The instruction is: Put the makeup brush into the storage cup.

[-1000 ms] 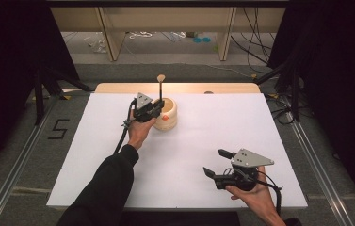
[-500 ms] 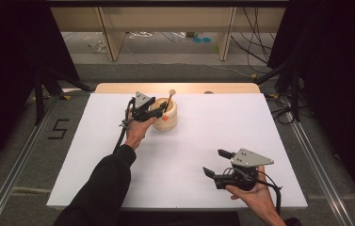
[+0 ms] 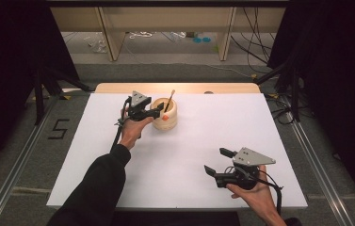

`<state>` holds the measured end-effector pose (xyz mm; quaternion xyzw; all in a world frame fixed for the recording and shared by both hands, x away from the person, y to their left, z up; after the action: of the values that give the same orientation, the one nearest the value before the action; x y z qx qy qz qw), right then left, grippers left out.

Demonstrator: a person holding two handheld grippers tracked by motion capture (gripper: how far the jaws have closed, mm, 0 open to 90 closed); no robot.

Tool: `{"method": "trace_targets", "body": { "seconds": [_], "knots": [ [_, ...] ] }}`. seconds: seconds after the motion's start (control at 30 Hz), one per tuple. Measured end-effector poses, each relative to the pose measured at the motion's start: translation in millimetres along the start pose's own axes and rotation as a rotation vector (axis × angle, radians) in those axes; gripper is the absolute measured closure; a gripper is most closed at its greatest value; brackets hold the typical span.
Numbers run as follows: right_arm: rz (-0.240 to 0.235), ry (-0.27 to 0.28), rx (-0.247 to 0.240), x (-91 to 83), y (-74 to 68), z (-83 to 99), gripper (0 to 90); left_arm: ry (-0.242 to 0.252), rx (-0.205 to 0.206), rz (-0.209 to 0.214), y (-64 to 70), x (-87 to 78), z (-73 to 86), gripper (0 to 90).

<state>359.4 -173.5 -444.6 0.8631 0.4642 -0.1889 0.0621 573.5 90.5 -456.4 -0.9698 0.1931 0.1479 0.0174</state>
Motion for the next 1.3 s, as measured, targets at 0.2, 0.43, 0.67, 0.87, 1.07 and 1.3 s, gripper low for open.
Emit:
{"method": "trace_targets", "body": {
  "seconds": [0.2,0.43,0.67,0.87,1.07,1.3],
  "knots": [
    [0.006,0.011,0.000,0.1,0.4,-0.6,19.7,0.013,-0.005,0.015,3.5,-5.7,-4.8,33.7],
    [-0.001,0.023,-0.004,0.5,0.4,-1.3,19.7,0.026,-0.011,0.038,5.7,-19.9,-13.6,28.7],
    [0.009,0.006,-0.002,-1.1,1.3,-0.8,19.7,0.065,-0.005,0.072,11.6,-39.0,-24.7,28.3],
    [0.013,0.015,-0.001,0.1,1.2,-0.9,19.6,0.061,-0.008,0.101,18.8,-49.2,-28.2,26.9],
    [0.008,0.006,0.002,-1.3,1.2,-0.9,19.5,0.046,0.003,0.121,24.4,-56.1,-27.5,26.1],
    [0.022,-0.002,0.011,-3.5,3.0,-0.5,19.4,0.050,0.003,0.147,28.2,-69.0,-26.0,25.4]
  ]
}}
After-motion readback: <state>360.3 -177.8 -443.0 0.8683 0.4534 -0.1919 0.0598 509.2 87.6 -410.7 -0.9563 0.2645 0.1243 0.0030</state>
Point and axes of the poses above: each handheld gripper's, and its own axes: x roughly forward along the jaws, z roughly out of its underside, y roughly to its right, the point moved 6 cm from there along x, roughly forward along the jaws, and after that the axes turned 9 degrees about -z, right-handed, at the moved point
